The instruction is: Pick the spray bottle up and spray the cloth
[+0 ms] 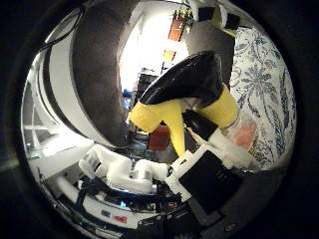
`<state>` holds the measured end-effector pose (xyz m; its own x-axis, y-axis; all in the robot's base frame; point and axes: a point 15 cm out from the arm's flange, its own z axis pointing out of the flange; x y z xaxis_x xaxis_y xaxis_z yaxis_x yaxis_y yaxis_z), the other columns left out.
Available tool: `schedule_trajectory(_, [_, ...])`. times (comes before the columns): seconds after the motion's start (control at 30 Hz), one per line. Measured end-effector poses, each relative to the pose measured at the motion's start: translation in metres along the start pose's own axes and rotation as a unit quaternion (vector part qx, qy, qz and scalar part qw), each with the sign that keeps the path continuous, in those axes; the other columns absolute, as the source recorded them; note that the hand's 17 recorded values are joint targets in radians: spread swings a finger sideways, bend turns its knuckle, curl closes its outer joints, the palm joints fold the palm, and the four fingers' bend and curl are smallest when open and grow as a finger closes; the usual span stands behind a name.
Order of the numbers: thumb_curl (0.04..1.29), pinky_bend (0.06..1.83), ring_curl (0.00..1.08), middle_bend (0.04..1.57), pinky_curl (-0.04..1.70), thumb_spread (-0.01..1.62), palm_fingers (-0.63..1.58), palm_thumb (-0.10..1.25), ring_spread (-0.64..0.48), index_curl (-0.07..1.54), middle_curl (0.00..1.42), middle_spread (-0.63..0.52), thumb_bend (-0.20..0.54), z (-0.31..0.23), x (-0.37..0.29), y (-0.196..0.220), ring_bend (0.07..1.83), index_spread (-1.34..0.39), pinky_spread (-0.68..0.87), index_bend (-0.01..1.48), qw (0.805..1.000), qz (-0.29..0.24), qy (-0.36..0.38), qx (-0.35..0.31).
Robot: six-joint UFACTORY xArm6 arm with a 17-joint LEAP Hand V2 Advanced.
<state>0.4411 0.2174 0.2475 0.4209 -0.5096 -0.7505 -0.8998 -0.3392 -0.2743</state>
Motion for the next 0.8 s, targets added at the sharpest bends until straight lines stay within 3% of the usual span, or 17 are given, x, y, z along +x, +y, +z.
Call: schedule_trajectory(0.8, [0.38,0.56,0.36,0.45,0.30,1.01,0.37,0.74,-0.16,0.39,0.46,-0.14,-0.024,-0.024,0.001,-0.035,0.67,-0.33,0.16,0.19,1.000,0.000,0.012,0.027])
